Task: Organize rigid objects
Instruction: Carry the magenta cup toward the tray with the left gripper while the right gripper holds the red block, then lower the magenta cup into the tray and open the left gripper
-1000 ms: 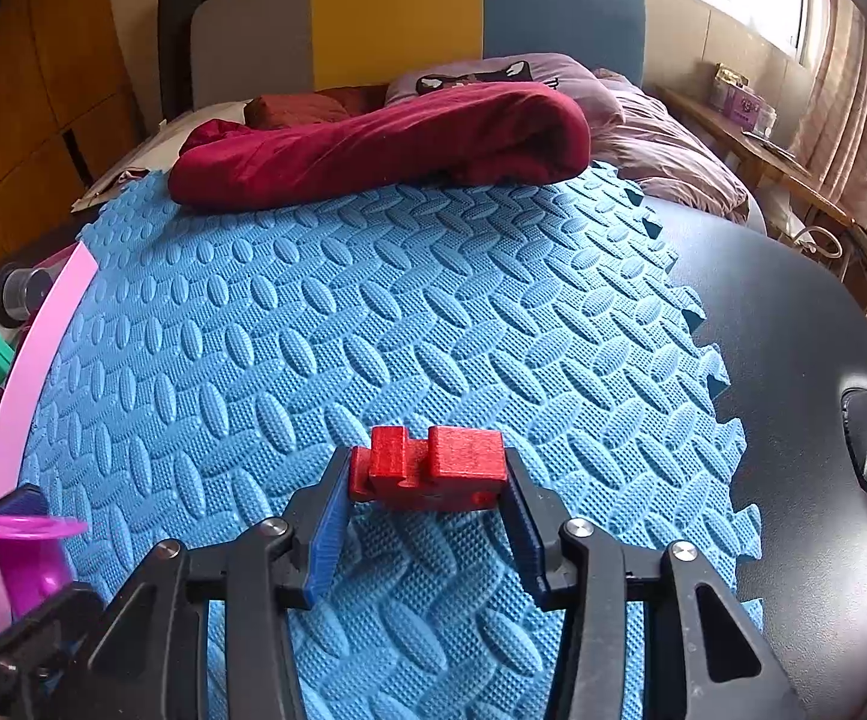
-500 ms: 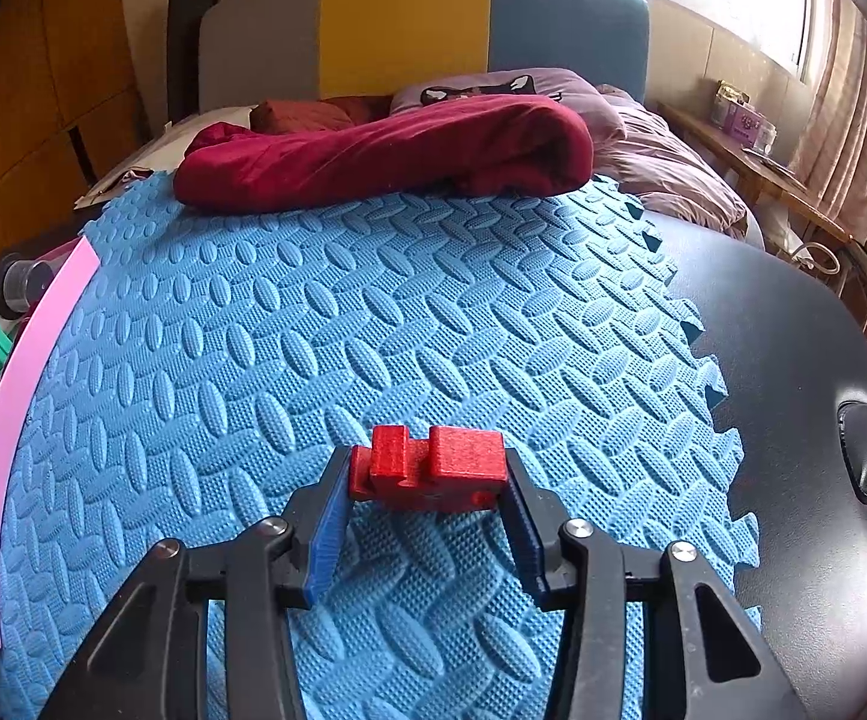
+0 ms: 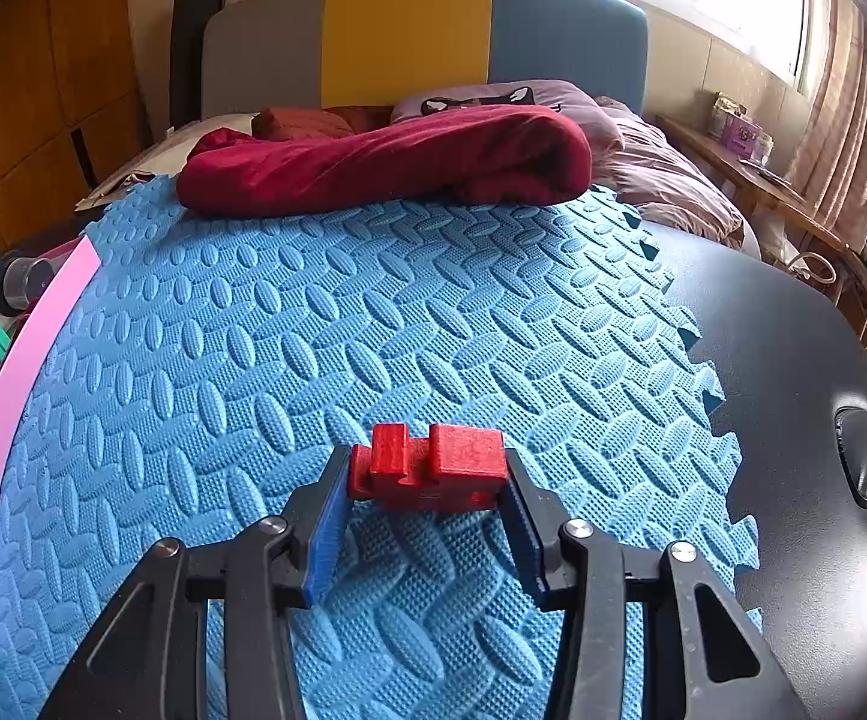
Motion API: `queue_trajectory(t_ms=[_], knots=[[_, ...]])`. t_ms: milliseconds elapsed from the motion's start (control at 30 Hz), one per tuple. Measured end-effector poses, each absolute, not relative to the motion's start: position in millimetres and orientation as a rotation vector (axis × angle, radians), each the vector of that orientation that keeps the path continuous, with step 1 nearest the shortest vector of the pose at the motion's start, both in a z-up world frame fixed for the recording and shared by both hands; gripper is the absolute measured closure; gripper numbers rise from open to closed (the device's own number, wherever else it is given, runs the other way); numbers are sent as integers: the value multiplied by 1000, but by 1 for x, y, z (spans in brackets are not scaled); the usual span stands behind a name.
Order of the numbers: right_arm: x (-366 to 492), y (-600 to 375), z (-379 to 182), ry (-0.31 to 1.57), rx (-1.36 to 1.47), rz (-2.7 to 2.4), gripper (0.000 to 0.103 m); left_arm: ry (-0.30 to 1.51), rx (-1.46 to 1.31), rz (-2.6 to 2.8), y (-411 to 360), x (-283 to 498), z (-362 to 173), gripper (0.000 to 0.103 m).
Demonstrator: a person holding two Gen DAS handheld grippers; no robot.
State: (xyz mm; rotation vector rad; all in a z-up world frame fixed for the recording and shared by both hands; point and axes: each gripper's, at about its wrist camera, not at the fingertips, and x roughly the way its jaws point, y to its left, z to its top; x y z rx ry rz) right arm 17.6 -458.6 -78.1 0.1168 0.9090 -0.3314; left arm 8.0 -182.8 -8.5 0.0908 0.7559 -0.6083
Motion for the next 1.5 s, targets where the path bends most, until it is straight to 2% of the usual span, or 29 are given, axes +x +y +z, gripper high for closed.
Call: queue_trajectory(t_ms=[533, 1133, 1433, 1500], knots=[[18, -458, -78, 909, 111, -334, 56, 833, -97, -440, -58, 23, -20, 49], [19, -453, -77, 907, 64, -350, 56, 980, -52, -537, -132, 58, -62, 49], [19, -453, -77, 909, 57, -348, 56, 941, -2, -522, -136, 56, -64, 49], [20, -453, -77, 908, 56, -348, 56, 929, 0, -518, -133, 53, -61, 45]])
